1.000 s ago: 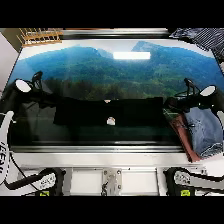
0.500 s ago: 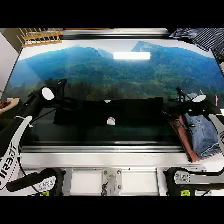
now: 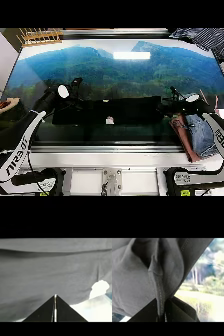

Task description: Fold the clothes and pants, and hang the long-sleeved shirts on hangers.

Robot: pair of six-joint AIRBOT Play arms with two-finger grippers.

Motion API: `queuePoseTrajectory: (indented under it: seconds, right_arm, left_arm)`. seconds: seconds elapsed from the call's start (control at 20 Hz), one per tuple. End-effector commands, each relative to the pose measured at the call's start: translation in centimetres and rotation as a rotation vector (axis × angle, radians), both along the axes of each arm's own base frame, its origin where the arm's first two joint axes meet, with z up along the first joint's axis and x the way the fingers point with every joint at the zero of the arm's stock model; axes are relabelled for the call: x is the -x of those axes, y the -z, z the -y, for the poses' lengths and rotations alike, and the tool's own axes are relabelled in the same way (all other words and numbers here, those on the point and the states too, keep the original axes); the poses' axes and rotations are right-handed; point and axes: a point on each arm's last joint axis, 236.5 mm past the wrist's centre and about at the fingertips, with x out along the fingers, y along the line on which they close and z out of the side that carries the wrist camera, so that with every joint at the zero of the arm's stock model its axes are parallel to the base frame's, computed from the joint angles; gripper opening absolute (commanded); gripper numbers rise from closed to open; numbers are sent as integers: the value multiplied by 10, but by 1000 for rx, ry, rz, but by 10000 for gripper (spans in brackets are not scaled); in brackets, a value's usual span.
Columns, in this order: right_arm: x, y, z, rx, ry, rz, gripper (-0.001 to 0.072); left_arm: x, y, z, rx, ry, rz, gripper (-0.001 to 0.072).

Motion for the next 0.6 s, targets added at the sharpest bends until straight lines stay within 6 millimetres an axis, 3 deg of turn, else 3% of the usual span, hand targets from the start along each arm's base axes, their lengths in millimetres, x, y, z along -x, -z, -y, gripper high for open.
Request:
queuePoseTrajectory:
  seconds: [0.0,0.15,0.25,0.4,0.55]
  right_arm:
    - [6,-20,14,84,-60,-19,12]
    - [10,-68,38,202,-137,-52,12]
    - [7,-107,40,235,-184,-43,12]
    - [0,-156,29,300,-245,-9,12]
    - [-5,-195,4,360,-304,45,13]
  left_arm:
    - [3,14,28,-7,62,-26,6]
    - [-10,22,63,-3,128,-15,5]
    - [-19,25,96,30,160,-12,6]
    - [-25,29,151,129,181,-33,6]
    - [-27,38,185,149,229,-36,5]
